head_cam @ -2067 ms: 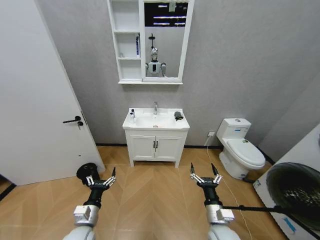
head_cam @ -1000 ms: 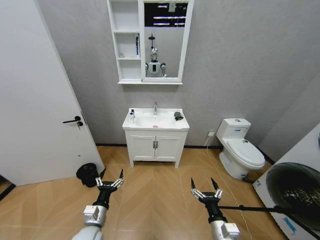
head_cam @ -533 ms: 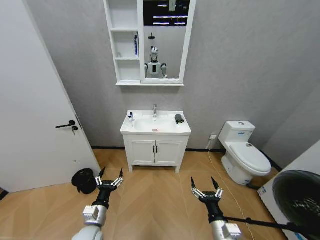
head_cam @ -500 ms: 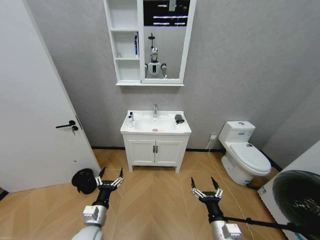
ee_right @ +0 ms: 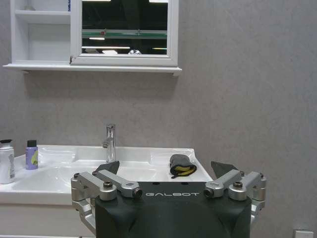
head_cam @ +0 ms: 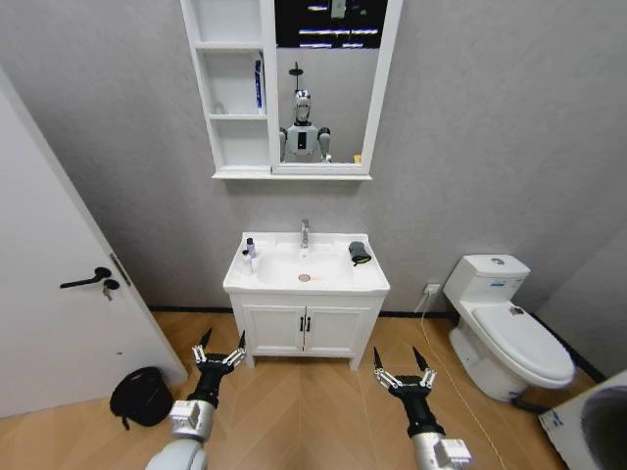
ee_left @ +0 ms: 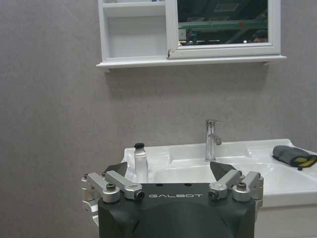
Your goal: Move facial cleanser and shampoo from washbasin to cabinet, then wipe washbasin with towel.
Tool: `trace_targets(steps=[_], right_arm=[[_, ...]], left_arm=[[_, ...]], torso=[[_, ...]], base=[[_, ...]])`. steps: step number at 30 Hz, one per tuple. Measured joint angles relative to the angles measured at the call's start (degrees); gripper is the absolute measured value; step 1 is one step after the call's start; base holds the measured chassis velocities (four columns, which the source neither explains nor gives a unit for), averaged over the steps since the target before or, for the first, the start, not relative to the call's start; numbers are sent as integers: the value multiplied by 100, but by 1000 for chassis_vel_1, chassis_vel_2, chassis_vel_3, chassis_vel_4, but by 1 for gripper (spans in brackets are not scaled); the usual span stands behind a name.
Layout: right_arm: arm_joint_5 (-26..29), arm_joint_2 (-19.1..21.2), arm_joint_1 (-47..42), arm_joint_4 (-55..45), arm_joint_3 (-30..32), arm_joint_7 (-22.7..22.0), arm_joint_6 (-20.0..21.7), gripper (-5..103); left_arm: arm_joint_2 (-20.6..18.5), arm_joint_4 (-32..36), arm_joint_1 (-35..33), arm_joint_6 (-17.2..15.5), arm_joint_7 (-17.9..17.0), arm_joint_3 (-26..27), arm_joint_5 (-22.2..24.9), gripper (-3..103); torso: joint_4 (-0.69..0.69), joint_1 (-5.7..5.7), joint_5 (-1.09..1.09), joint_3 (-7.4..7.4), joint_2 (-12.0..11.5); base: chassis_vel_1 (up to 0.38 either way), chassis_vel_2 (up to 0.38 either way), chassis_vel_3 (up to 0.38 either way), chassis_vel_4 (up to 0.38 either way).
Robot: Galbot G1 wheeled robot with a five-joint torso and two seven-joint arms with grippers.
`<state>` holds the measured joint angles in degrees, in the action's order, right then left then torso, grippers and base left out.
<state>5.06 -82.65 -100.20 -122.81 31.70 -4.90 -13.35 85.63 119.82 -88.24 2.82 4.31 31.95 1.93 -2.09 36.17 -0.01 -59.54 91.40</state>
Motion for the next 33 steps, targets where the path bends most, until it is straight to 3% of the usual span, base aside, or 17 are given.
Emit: trace_targets(steps=[19,33], right_arm=[[-30,-7,48,190,0,247,-418,100],[-79,-108,-67,364,-59,355,-728,100]], left_arm=[[51,41,-39,91,-11,97,-50,94],[21,-154,-340,246,-136,203,-121,93]], torso=[[-2,4,-1,-1,-1],[-2,-9,0,2,3]], base=[[-323,328,330,-327],[-21,51,9,-9]])
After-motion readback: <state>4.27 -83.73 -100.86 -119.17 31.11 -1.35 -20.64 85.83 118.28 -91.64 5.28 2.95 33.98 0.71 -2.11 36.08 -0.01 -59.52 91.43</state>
